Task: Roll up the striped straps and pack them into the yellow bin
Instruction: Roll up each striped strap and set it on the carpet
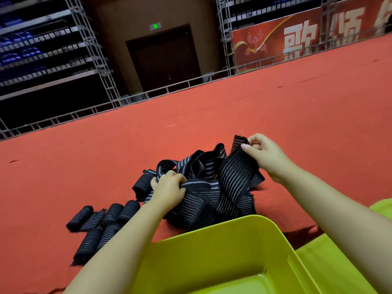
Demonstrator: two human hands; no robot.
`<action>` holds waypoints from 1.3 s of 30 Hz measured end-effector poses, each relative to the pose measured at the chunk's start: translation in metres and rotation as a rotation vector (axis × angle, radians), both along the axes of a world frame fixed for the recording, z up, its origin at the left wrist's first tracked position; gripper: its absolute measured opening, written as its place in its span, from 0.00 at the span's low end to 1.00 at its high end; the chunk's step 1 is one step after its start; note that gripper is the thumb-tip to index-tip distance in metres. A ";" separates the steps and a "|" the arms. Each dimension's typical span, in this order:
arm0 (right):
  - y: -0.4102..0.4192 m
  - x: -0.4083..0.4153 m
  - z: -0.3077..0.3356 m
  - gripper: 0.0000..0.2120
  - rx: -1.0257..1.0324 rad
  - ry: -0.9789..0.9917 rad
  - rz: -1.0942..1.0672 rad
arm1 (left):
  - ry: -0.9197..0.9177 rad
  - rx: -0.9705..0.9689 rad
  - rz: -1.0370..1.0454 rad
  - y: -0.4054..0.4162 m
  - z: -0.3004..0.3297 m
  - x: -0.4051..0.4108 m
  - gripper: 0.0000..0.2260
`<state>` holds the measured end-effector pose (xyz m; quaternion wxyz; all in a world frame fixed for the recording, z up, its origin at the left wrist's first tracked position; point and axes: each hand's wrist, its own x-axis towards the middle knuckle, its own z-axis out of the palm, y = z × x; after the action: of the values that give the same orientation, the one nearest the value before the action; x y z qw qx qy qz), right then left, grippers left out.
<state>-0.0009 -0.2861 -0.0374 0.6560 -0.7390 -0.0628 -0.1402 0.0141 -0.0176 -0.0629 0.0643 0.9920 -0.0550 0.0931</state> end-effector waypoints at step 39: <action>0.057 -0.214 0.058 0.04 0.232 -0.009 0.355 | -0.126 -1.594 -0.271 -0.041 0.094 -0.217 0.08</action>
<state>-0.2152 -0.2292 0.0205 0.7508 -0.6351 -0.1784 -0.0318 -0.2033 -0.0581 0.0307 0.7593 0.6256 -0.0954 0.1516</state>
